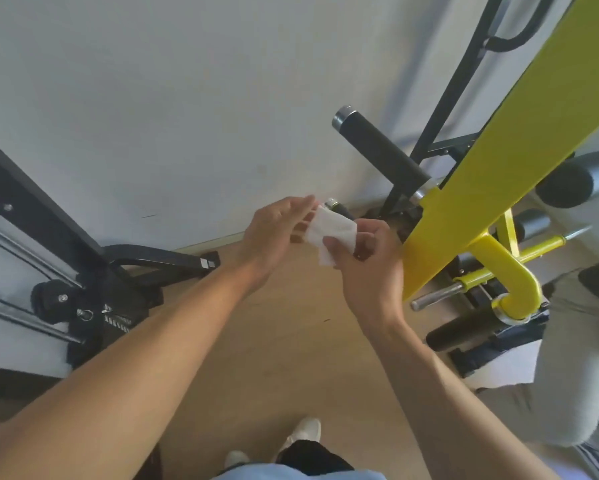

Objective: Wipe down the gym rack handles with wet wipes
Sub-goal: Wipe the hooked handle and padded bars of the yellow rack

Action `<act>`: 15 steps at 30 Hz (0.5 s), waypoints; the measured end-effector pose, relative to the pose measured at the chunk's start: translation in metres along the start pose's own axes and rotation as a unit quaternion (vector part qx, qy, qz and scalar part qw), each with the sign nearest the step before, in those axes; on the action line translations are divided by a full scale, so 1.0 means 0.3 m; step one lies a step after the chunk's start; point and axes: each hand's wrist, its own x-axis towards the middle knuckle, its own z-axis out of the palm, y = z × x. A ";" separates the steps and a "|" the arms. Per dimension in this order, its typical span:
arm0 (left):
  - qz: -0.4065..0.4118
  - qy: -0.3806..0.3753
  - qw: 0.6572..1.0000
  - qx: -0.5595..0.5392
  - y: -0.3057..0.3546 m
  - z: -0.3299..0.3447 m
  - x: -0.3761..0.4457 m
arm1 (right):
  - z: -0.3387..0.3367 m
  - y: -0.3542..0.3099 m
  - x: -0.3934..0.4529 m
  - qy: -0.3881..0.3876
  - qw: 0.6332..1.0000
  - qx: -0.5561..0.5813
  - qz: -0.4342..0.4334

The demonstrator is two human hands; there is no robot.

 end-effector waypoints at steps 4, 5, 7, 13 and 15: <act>-0.020 -0.034 0.999 -0.011 0.012 -0.010 0.034 | -0.009 0.011 0.053 -0.023 0.996 0.070 0.048; -0.015 -0.031 0.999 -0.001 0.017 -0.009 0.048 | -0.006 0.010 0.061 -0.027 0.996 0.074 0.046; 0.003 -0.022 0.999 0.032 0.030 -0.007 0.077 | 0.001 0.011 0.063 -0.035 0.990 0.114 0.070; 0.070 -0.071 0.978 0.181 0.072 -0.023 0.152 | 0.009 0.009 0.059 -0.082 0.932 0.238 0.263; 0.097 -0.103 0.961 0.240 0.086 -0.029 0.186 | -0.007 -0.020 0.041 -0.132 0.949 0.135 0.252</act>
